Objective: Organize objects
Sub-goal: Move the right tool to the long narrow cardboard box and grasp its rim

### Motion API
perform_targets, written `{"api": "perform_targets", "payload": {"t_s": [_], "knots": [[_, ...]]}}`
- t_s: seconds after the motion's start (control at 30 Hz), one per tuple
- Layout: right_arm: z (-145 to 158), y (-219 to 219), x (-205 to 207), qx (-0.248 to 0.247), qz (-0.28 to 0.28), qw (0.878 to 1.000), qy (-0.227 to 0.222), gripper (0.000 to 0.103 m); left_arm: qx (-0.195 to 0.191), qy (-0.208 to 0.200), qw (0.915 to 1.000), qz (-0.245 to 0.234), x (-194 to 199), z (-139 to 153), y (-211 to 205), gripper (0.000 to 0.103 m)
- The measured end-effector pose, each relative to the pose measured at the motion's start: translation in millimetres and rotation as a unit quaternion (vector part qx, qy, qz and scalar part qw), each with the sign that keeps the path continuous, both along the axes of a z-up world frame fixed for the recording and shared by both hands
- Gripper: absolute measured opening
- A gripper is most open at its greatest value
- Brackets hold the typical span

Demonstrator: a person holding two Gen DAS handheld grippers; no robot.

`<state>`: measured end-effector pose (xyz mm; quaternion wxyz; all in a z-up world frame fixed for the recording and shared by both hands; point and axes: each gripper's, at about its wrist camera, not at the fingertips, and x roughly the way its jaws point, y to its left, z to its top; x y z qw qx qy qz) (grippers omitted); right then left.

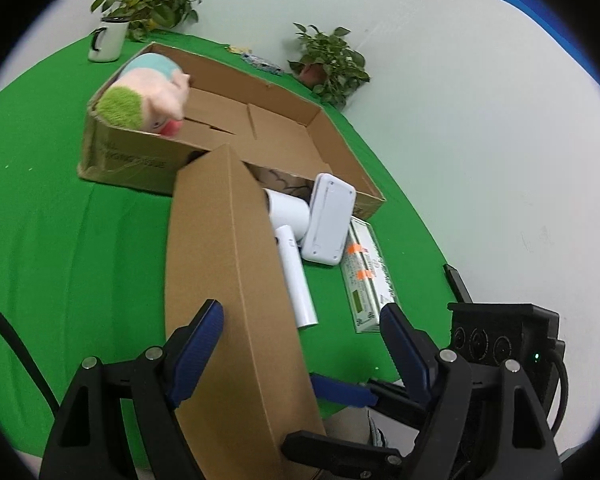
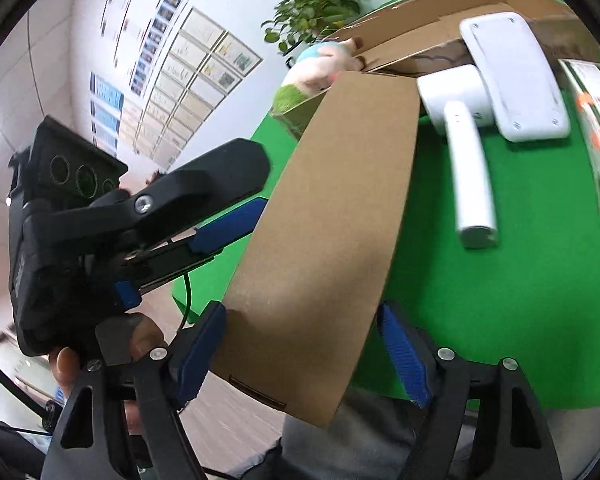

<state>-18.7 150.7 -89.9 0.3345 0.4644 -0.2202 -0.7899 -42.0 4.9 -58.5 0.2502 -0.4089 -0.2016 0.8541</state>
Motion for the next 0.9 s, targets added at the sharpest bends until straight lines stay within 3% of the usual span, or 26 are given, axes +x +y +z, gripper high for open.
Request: {"api": "perform_targets", "payload": {"t_s": [0.03,0.1,0.2,0.33,0.4,0.47,0.6,0.67,0.77,0.8,0.9], "knots": [[1.9,4.2,1.3,0.012,-0.01,1.0,0.006,0.088,0.003,0.002,1.0,-0.008,0.2,1.4,3.7,0.079],[7.8,16.2,3.1,0.038,-0.03,0.999,0.015,0.094,0.011,0.005,0.9997,-0.019,2.1,2.9,8.3,0.079],[19.0,28.1,8.2,0.067,-0.048,0.996,0.03,0.094,0.026,0.005,0.9987,-0.043,0.7,1.6,20.9,0.079],[39.0,22.2,24.9,0.098,-0.019,0.993,0.064,0.094,0.056,-0.015,0.9951,-0.08,-6.2,-10.0,41.2,0.078],[46.9,12.3,34.6,0.145,-0.019,0.984,0.103,0.094,0.03,-0.007,0.9964,-0.08,-6.1,-6.5,49.6,0.071],[47.0,8.7,41.1,0.173,-0.023,0.977,0.12,0.095,0.042,0.001,0.9956,-0.084,-3.5,-0.5,46.2,0.071],[41.6,-2.2,47.4,0.208,-0.012,0.969,0.132,0.094,0.031,0.023,0.9982,-0.045,2.6,9.9,20.2,0.072],[41.1,-15.5,49.0,0.236,-0.005,0.959,0.155,0.094,0.038,0.006,0.9992,-0.015,0.3,4.2,0.3,0.072],[36.2,-31.6,54.0,0.292,0.0,0.94,0.18,0.085,0.046,-0.03,0.9984,0.009,-7.8,-17.8,-13.6,0.072],[33.2,-35.7,53.2,0.302,0.005,0.936,0.178,0.071,0.053,-0.039,0.9978,0.004,-10.0,-23.2,-12.3,0.072],[27.1,-40.7,51.8,0.31,0.005,0.935,0.173,0.068,0.065,-0.059,0.9957,-0.031,-12.1,-35.9,3.5,0.059]]}}
